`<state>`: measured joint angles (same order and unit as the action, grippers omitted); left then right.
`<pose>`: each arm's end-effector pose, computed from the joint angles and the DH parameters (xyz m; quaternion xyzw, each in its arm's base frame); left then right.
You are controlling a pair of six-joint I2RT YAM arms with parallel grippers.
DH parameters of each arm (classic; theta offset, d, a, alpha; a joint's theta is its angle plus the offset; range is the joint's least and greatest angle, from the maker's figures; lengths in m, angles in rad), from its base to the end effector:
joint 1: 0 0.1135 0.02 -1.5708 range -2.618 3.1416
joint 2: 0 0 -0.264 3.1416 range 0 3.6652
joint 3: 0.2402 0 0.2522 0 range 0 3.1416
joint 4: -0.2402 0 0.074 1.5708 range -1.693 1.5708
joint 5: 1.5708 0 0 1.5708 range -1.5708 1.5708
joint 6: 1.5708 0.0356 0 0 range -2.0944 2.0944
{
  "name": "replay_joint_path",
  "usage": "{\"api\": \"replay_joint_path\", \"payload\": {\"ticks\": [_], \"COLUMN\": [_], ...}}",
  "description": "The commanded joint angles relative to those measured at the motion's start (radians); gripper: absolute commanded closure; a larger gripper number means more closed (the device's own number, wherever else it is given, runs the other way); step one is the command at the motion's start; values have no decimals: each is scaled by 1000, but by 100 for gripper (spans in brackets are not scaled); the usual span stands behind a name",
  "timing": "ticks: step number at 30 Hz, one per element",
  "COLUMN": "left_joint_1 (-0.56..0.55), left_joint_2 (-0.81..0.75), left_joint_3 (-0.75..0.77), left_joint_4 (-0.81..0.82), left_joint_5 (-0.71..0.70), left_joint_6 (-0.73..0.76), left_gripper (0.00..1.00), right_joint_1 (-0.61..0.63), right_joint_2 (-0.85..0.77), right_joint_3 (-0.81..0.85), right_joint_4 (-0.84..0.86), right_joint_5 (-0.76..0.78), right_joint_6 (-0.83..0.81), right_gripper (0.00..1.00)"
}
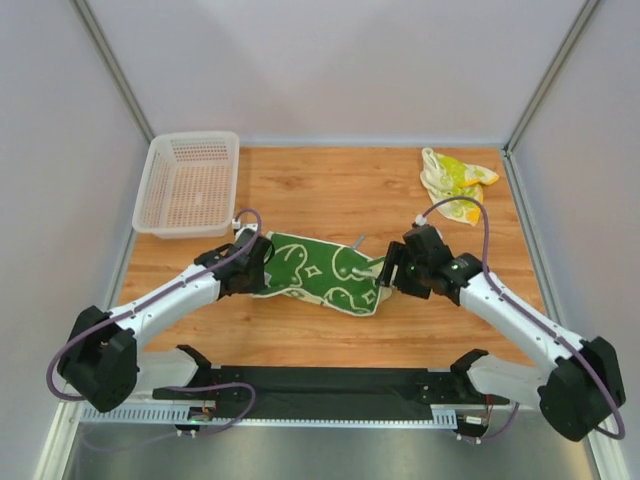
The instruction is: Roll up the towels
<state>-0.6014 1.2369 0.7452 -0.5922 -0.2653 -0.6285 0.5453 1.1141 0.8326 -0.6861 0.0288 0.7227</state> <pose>0.1936 -0.1216 0.2044 -0.0449 0.9615 -0.0330 0.2692 0.1867 0.1121 0.2498 0.0888 0.9506 0.1649 0.2474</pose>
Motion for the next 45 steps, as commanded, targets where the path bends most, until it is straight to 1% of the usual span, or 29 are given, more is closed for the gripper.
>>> {"api": "replay_joint_path", "payload": {"ticks": [1, 3, 4, 8, 10, 11, 12, 13, 14, 15, 16, 17, 18, 20, 26, 27, 30, 40, 41, 43, 44, 45], "left_joint_1": [5, 6, 5, 5, 5, 5, 5, 5, 5, 5, 5, 5, 5, 5, 5, 5, 5, 5, 5, 5, 5, 5], "left_joint_2": [-25, -24, -25, -39, -45, -48, -48, -47, -44, -39, -37, -36, -37, -48, -82, -82, -83, -86, -88, -94, -96, -100], "left_joint_3": [-32, -55, -61, -86, -95, -96, -98, -99, -99, -99, -101, -102, -104, -113, -142, -144, -152, -162, -164, -165, -164, -165], "left_joint_4": [-35, -24, -21, -23, -26, -24, -21, -23, -20, -17, -17, -11, -8, -6, 0, 0, 6, 19, 17, 14, 11, 9], "left_joint_5": [-22, -2, 12, 11, 11, 9, 9, 9, 12, 12, 18, 24, 28, 38, 55, 57, 60, 63, 63, 60, 58, 55], "left_joint_6": [-37, -57, -62, -79, -82, -83, -85, -86, -89, -91, -97, -100, -103, -109, -122, -122, -122, -114, -112, -111, -109, -109], "left_gripper": [100, 100, 100, 100, 100, 100, 100, 100, 100, 100, 100, 100, 100, 100, 100, 100, 100, 100, 100, 100, 100, 100], "right_joint_1": [19, 19, 19, 28, 48, 88, 113, 140, 209, 243, 292, 304, 314, 326, 354, 357, 377, 401, 401, 401, 401, 401], "right_joint_2": [32, 7, -2, -49, -57, -50, -27, 37, 87, 133, 224, 262, 292, 357, 524, 538, 582, 673, 676, 684, 681, 676], "right_joint_3": [-101, -70, -25, 74, 100, 118, 134, 155, 175, 225, 244, 255, 266, 261, 299, 304, 312, 307, 307, 304, 298, 296], "right_joint_4": [80, 1, -51, -136, -147, -129, -127, -131, -153, -170, -187, -185, -184, -139, -99, -95, -78, -18, -15, -16, -16, -21], "right_joint_5": [-66, -30, 47, 141, 184, 186, 187, 189, 201, 218, 244, 244, 241, 220, 171, 163, 151, 122, 123, 137, 141, 149], "right_joint_6": [123, 95, 69, 26, 1, -41, -55, -72, -84, -98, -106, -109, -109, -111, -140, -141, -141, -135, -135, -132, -131, -129], "right_gripper": [25, 22, 21, 21, 23, 24, 28, 32, 35, 39, 46, 49, 55, 59, 56, 54, 52, 49, 49, 55, 64, 67]}}
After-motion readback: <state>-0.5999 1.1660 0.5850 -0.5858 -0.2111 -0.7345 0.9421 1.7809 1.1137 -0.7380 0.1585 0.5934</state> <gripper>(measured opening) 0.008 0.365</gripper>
